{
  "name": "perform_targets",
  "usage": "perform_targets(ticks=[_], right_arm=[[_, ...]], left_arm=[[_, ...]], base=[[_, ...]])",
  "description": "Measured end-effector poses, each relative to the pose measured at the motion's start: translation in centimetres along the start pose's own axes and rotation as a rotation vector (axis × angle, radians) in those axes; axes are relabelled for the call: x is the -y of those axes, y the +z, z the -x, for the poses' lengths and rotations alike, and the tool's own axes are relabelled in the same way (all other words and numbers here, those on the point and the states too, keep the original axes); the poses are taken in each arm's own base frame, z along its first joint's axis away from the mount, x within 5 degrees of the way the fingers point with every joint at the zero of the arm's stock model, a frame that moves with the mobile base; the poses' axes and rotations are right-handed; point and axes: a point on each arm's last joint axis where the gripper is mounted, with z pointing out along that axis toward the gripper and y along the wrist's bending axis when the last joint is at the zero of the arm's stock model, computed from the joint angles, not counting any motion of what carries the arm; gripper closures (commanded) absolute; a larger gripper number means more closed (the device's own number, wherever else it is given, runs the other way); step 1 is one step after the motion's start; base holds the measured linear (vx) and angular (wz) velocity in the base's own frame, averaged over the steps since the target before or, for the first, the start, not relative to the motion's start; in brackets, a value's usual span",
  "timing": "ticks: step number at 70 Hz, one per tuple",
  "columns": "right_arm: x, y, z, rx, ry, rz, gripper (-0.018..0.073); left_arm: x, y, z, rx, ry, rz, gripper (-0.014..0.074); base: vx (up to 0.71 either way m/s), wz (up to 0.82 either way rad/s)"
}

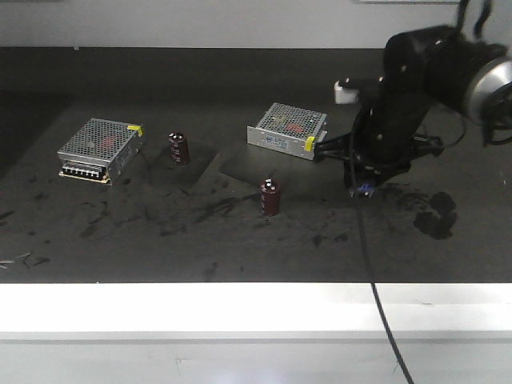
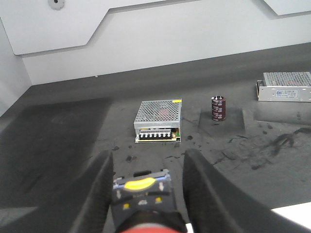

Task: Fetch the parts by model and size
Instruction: 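Lift the yellow-capped switch with the right gripper and retract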

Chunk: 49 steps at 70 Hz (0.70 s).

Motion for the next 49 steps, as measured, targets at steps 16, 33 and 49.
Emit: perform_targets(ticks=[16,33,49], right_arm=[[0.7,-2.6,-2.0,0.113,-0.029,0.016,0.0568],[2.1,-1.7,-8.7,0.202,-0.078,0.017,0.0568],[3.3,-4.5,-14.2,0.408,-0.087,0.062,0.0568]], left_arm=[[0.0,0.0,0.0,0.0,-0.003,-0.002,0.0604],[0.0,0.0,0.0,0.0,-0.003,-0.002,0.0604],[0.0,0.0,0.0,0.0,-0.003,-0.002,0.0604]], base=[[0.0,0.0],[0.0,0.0],[0.0,0.0]])
